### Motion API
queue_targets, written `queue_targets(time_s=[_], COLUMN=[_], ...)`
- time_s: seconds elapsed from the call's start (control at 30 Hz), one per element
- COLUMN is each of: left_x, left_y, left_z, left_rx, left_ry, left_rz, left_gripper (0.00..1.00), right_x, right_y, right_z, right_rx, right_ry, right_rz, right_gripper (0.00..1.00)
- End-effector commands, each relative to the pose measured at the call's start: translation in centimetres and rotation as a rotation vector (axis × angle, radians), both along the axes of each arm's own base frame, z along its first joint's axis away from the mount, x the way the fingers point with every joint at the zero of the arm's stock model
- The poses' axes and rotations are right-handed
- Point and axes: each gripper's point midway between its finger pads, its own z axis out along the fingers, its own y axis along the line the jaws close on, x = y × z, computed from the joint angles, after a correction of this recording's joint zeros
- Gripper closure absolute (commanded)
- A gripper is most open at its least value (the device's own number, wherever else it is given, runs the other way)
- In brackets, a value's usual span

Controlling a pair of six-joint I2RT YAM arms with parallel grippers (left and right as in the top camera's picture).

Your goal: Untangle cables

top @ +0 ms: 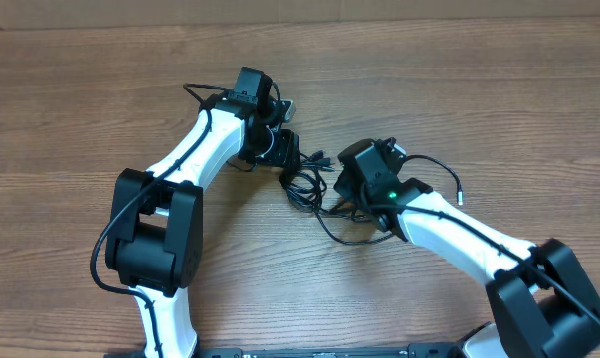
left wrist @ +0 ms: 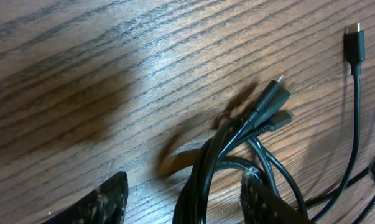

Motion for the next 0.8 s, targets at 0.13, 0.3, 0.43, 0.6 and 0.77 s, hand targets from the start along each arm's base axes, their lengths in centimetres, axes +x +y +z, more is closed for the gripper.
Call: queue_targets(time_s=[0.13,0.3,0.43,0.6,0.77], left_x=[0.9,0.9,0.9,0.9,0.9], left_y=[0.1,0.1,0.1,0.1,0.1], left_z=[1.7,1.6,1.6,1.6,1.6], left_rx=[-0.003,-0.003,-0.003,-0.003,-0.003], left_ry=[-0.045,-0.045,-0.045,-0.045,-0.045], left_rz=[0.010,0.009,0.009,0.009,0.009], left_gripper=[0.36,0.36,0.35,0.30,0.28], right_x=[1.3,0.5,0.0,-0.9,-0.9], right_y=[-1.8,-4.3,-5.4,-6.1,-6.1], right_z=[-2.5,-3.6,-4.0,-4.4,-4.4], right_rx=[0.084,0.108,0.120,0.129,0.129], right_ry=[0.079,0.164,0.209,0.258,0.259], right_rz=[-0.081,-0.250,-0.309,-0.386,-0.385], right_gripper=[0.96,0.96,0.96,0.87,0.50])
